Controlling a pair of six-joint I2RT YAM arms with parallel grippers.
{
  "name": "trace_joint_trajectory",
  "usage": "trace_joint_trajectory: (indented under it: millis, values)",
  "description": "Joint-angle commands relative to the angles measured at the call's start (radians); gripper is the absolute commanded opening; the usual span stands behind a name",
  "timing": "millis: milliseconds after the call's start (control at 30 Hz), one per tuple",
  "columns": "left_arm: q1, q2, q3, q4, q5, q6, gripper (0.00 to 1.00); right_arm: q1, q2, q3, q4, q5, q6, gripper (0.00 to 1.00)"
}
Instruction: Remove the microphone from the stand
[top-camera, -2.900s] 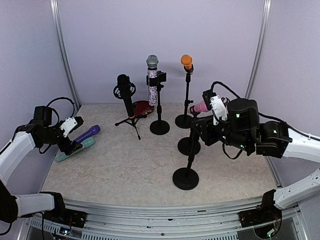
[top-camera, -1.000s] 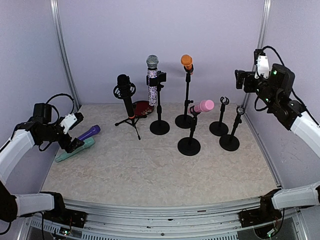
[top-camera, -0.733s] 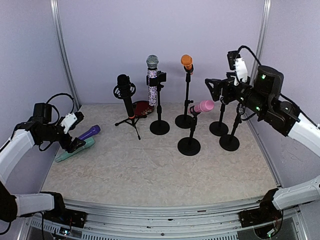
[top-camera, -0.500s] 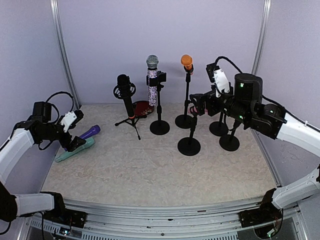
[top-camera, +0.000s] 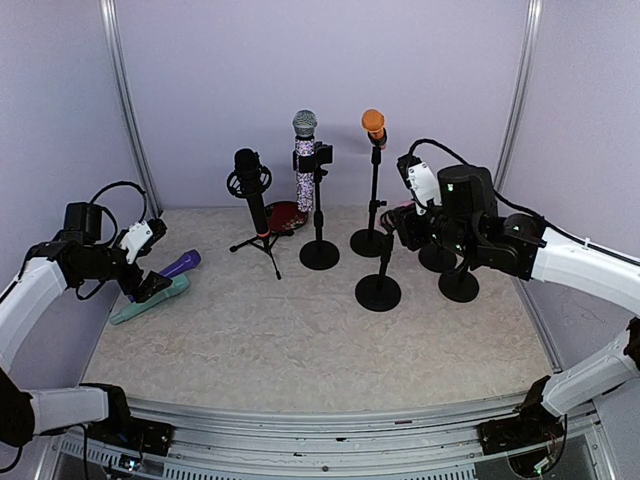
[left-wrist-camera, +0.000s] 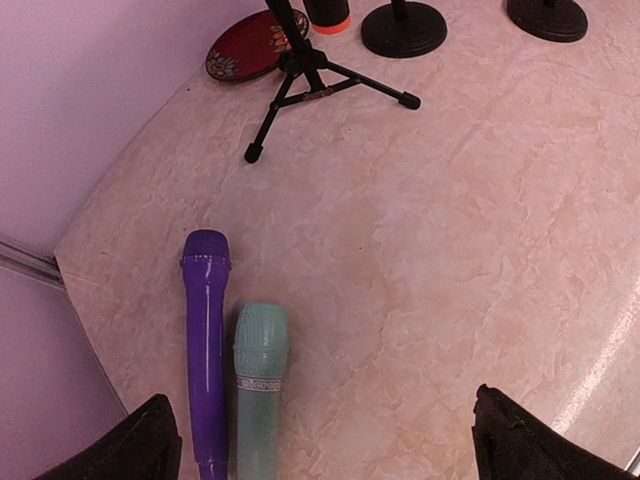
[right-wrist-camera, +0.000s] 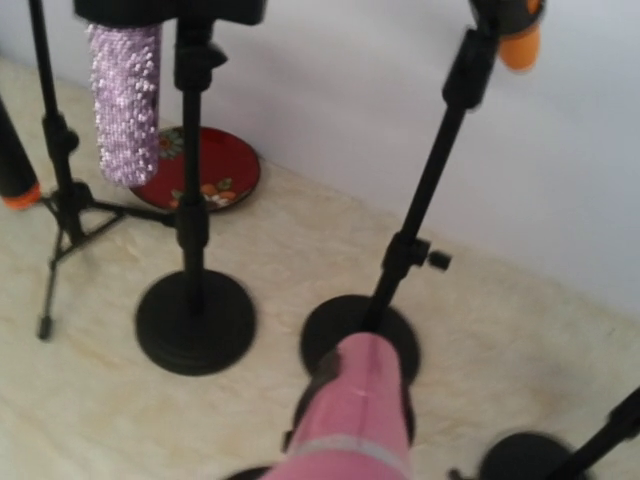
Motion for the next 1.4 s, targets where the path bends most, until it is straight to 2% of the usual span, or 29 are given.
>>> trace_joint_trajectory:
  millis: [0, 233, 300, 667, 900, 1100, 1367]
  values:
    - [-0.005, -0.016, 0.02, -0.018, 0.032, -0.006, 0.99, 0.003, 0.004, 0.005, -0.006, 0.005, 0.013, 0.34]
    - [-0.031, -0.014, 0.004, 0.016, 0.077, -0.092, 0.99, 0.011, 0.038, 0.043, 0.027, -0.055, 0.038, 0.06]
    - [-0.054, -0.009, -0.004, 0.034, 0.093, -0.135, 0.99, 0.032, 0.063, 0.071, 0.056, -0.07, 0.039, 0.0]
    - [-0.292, 0.065, 0.029, 0.216, 0.053, -0.409, 0.97, 0.192, 0.282, 0.27, 0.206, -0.095, 0.101, 0.0]
    - [-0.435, 0.139, 0.076, 0.31, -0.002, -0.497, 0.94, 0.264, 0.405, 0.436, 0.247, -0.109, 0.134, 0.0]
    - [-0.462, 0.196, 0.099, 0.378, -0.006, -0.568, 0.87, 0.324, 0.531, 0.591, 0.219, -0.084, 0.156, 0.0]
    - [-0.481, 0.228, 0.05, 0.456, -0.011, -0.605, 0.79, 0.367, 0.603, 0.605, 0.245, -0.079, 0.202, 0.0]
